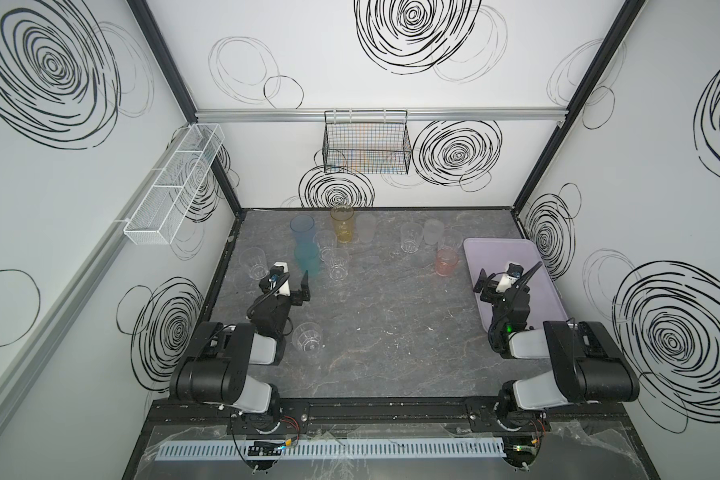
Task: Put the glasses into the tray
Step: 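Move the right gripper down to the lavender tray edge while the left arm rises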
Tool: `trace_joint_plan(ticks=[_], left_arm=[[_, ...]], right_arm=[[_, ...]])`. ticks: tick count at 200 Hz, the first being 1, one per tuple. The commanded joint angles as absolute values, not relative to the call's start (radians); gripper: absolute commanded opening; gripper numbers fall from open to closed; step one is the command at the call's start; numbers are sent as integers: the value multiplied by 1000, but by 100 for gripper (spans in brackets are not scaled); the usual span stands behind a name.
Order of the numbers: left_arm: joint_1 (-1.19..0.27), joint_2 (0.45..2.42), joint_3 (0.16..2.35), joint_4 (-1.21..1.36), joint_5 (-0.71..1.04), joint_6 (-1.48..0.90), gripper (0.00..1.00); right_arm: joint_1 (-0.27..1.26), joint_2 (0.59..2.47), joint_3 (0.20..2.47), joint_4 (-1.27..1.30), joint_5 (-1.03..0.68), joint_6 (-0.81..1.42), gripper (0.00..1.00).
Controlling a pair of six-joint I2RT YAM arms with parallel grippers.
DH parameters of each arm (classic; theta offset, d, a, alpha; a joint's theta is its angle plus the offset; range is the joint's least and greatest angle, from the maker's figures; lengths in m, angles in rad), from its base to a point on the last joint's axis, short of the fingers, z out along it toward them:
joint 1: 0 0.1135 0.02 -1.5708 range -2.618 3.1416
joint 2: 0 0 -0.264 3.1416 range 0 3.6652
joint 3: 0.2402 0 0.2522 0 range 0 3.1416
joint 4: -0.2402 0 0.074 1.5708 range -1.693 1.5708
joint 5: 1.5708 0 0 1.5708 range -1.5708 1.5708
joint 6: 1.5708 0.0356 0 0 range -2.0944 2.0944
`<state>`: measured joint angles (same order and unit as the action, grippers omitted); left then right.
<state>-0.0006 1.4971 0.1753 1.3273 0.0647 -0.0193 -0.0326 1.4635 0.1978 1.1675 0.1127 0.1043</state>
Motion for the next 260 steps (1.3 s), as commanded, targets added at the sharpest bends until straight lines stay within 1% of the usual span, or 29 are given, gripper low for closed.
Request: trace_joint_plan(ticks=[1, 100, 115, 124, 130, 141, 152, 166, 177, 194, 227, 242, 250, 260], left_arm=[[6, 1500, 172, 1407, 80, -29, 96], [8, 1502, 168, 1416, 82, -31, 96], [-7, 1502, 154, 1440, 36, -24, 96], [-46, 1491, 137, 1460, -4, 10, 96], [-85, 1478, 124, 1471, -66, 41, 96], [-143, 1463, 77, 1545, -180, 70, 96], [-157, 1458, 42, 1629, -237, 68, 96], [-177, 1441, 34, 1637, -269, 86, 96], [-211, 1412, 41, 1604, -322, 109, 96], [-249, 1343, 60, 1507, -414, 118, 96], [-304, 1202, 84, 1352, -541, 110, 96], [-333, 1143, 80, 1333, -601, 94, 96], [-352, 1101, 83, 1314, -640, 89, 96], [-377, 1051, 94, 1265, -688, 97, 96]], right_arm=[[-29, 1471, 215, 1173, 121, 93, 100], [-40, 1470, 214, 1172, 98, 96, 100], [-37, 1467, 212, 1174, 104, 94, 100], [-30, 1462, 222, 1157, 137, 102, 100], [-24, 1451, 226, 1154, 161, 104, 100], [-9, 1421, 245, 1078, 202, 103, 100], [10, 1378, 278, 984, 252, 108, 100], [18, 1341, 304, 905, 285, 124, 100], [13, 1318, 338, 826, 318, 165, 100], [-3, 1299, 417, 676, 321, 219, 100], [1, 1289, 641, 269, 372, 333, 100], [9, 1293, 744, 99, 383, 455, 100], [4, 1298, 773, 46, 367, 557, 100], [-20, 1309, 784, 10, 264, 655, 100]])
